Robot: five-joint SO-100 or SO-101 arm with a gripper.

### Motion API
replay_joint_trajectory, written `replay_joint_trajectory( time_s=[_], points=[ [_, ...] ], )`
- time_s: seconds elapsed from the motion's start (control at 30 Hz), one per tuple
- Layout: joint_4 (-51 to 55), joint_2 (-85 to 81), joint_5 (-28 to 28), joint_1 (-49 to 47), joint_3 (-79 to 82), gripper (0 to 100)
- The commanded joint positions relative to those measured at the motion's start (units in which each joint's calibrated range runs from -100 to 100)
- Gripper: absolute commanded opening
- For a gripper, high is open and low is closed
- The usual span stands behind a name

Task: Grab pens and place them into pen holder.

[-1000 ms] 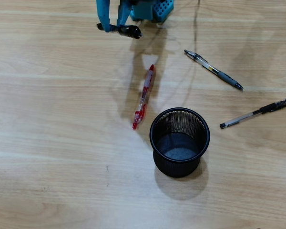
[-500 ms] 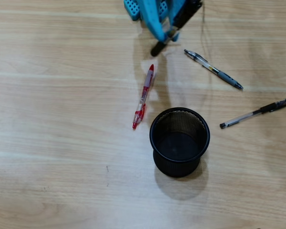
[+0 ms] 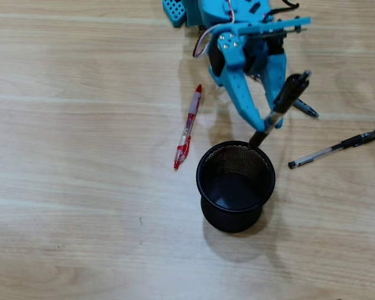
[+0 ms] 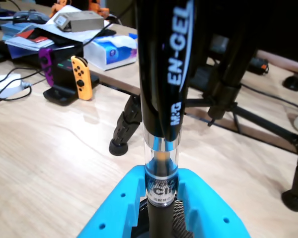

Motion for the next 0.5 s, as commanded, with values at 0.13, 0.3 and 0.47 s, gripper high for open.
replay_joint_trajectory(
  time_s=[0.13,0.3,0.47],
  points=[
    [-4.8,4.9,-2.6,5.0,-2.0,2],
    [-5.2,6.6,-3.3,5.9,-1.9,8],
    [-5.2,7.2,-3.1,5.6,-1.9,12]
  ],
)
